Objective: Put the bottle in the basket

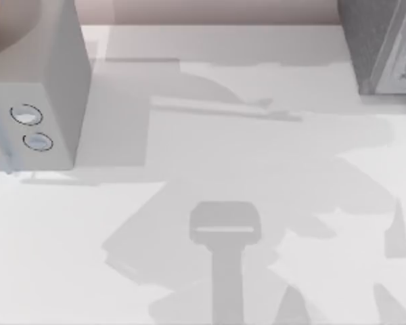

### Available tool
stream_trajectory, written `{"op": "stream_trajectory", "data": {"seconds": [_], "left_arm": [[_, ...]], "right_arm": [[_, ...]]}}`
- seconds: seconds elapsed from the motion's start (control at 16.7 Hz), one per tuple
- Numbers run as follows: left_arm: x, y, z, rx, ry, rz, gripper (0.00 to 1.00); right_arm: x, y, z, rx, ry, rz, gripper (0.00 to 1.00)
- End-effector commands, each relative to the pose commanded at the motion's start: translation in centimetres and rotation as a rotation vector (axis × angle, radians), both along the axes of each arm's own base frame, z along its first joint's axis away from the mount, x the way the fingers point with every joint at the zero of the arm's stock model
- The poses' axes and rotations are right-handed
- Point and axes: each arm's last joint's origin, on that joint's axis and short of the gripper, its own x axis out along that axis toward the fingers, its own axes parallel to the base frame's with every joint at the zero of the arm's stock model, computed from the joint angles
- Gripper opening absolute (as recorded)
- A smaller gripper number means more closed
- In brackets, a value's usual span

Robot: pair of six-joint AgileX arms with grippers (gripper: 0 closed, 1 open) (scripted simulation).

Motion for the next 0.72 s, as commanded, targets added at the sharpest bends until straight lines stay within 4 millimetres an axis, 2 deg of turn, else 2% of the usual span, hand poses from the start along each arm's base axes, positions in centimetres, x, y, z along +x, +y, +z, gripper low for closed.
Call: {"op": "stream_trajectory", "data": {"seconds": [0.18, 0.48, 0.72], "left_arm": [[0.8, -0.4, -0.7, 0.000, 0.009, 0.009, 0.00], [2.4, -1.3, -3.0, -0.009, 0.025, 0.009, 0.00], [2.7, -2.3, -3.8, -0.007, 0.015, 0.006, 0.00]], "right_arm": [[0.0, 0.0, 0.0, 0.000, 0.000, 0.000, 1.00], [0.0, 0.0, 0.0, 0.000, 0.000, 0.000, 1.00], [0.0, 0.0, 0.0, 0.000, 0.000, 0.000, 1.00]]}}
